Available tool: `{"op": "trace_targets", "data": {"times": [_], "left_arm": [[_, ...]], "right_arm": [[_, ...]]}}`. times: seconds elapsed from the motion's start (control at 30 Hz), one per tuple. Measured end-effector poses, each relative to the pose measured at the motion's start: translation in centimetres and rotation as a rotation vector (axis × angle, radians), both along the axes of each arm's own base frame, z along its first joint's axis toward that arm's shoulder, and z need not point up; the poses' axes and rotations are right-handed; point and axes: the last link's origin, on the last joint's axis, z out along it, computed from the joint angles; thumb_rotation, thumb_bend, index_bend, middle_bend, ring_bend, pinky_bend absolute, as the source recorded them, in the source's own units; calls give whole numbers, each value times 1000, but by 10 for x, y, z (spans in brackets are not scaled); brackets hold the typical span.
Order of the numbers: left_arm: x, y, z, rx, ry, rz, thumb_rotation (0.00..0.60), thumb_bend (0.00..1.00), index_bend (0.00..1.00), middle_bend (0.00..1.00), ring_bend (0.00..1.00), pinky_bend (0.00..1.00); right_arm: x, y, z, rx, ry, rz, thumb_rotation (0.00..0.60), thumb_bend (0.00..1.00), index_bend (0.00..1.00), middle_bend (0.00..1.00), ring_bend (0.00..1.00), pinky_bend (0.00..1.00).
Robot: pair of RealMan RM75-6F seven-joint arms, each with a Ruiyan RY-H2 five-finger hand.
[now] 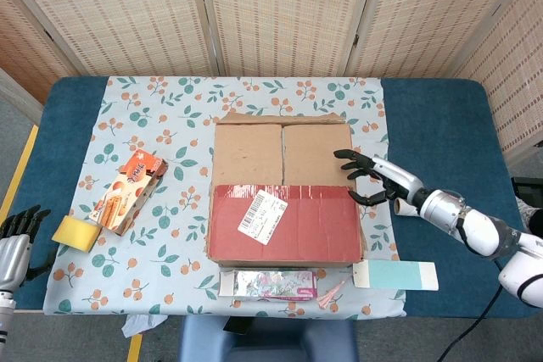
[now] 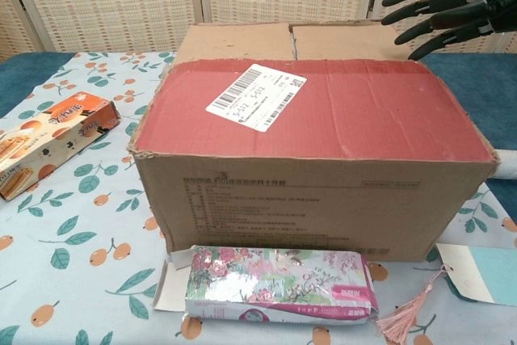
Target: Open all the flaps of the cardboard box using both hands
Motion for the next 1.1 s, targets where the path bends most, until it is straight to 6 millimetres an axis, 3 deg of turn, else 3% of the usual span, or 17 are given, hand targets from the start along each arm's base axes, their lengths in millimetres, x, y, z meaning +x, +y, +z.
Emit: {"op": "trace_targets", "data": {"times": [0.17,0.6,0.9,1.1], "left_arm": [[2,0,0,0,5,-6,600,493,135,91,5,0],[3,-2,-1,-2,11,-7,600,493,135,91,5,0],[6,-3,-4,-8,27,-17,600,493,135,91,5,0],[10,-5,-6,-11,39,-33,600,493,135,91,5,0]], "right_arm": [[0,2,-4,21,-6,15,600,511,67,78,122,230],[6,14,-7,56,-18,52,600,511,67,75,123,230],[14,36,10,33,-42,107,600,511,67,60,124,230],[22,62,27,4,-49,161,600,511,67,55,125,230]]}}
